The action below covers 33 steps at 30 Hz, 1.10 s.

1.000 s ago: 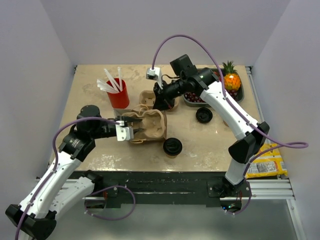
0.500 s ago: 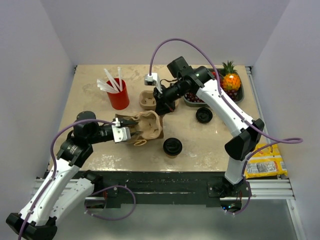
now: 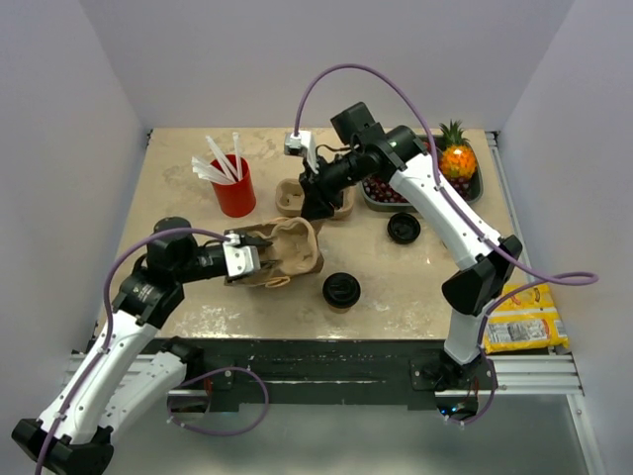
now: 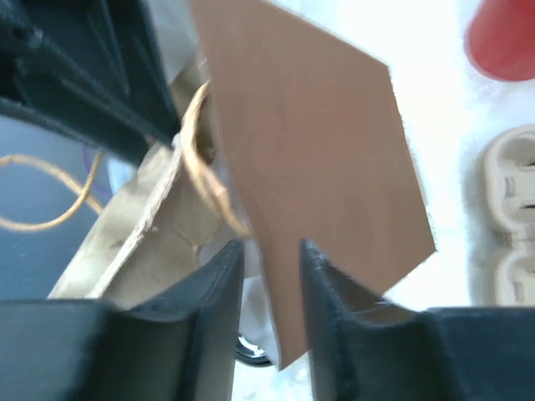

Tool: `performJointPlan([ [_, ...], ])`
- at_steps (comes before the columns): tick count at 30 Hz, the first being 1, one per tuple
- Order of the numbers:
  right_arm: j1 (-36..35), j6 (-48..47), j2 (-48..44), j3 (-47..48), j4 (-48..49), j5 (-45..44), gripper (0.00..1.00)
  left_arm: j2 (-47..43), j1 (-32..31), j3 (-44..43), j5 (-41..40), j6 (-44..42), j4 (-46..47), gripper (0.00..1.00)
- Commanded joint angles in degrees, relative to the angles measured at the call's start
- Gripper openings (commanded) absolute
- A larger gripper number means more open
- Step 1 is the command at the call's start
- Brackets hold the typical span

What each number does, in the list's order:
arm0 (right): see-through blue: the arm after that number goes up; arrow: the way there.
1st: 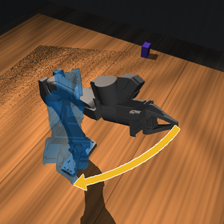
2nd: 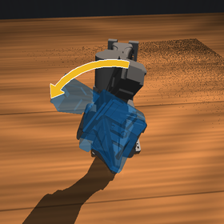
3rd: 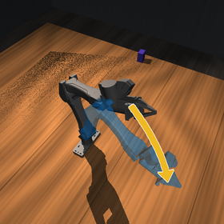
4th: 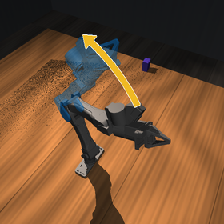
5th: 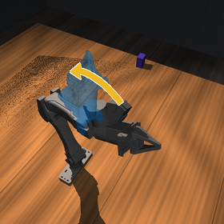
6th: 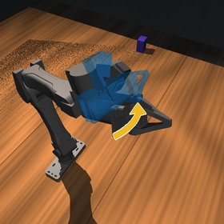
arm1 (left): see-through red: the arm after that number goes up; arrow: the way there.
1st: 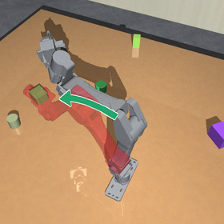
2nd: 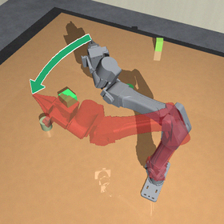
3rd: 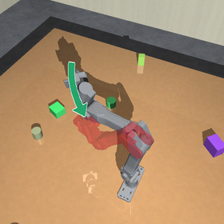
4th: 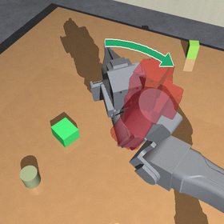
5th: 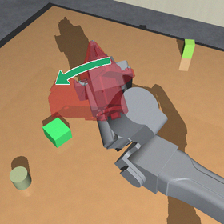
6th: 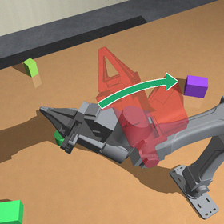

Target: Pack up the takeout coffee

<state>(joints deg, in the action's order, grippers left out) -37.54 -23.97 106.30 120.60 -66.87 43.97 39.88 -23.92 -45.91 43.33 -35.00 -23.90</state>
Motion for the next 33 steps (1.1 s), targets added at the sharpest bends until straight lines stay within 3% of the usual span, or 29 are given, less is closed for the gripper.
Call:
performJointPlan([
  [1,-0.08,7.08,-0.13,3.33,5.35,-2.22,0.49,0.72,0.46,-2.43,0.61,2.83,-0.01,0.00],
  [3,-0.25,7.79,-0.74,1.76,5.52,-2.56,0.57,1.34,0.54,-2.87,0.61,2.92,-0.01,0.00],
  [9,-0.52,10.69,-2.33,-2.55,6.84,-8.63,0.65,2.75,0.46,-4.10,0.27,3.45,-0.27,0.00],
  [21,-0.60,9.90,-7.33,-5.90,5.08,-15.30,0.66,3.36,0.46,-5.68,-1.32,2.31,-2.46,0.00],
  [24,-0.60,8.68,-8.04,-6.16,4.21,-20.74,0.67,3.63,0.46,-6.91,-2.11,-0.23,-4.74,0.00],
  [33,-0.52,4.46,-7.60,-6.86,-1.24,-23.92,0.65,5.56,0.54,-8.85,-4.04,-6.39,-11.26,0.00],
])
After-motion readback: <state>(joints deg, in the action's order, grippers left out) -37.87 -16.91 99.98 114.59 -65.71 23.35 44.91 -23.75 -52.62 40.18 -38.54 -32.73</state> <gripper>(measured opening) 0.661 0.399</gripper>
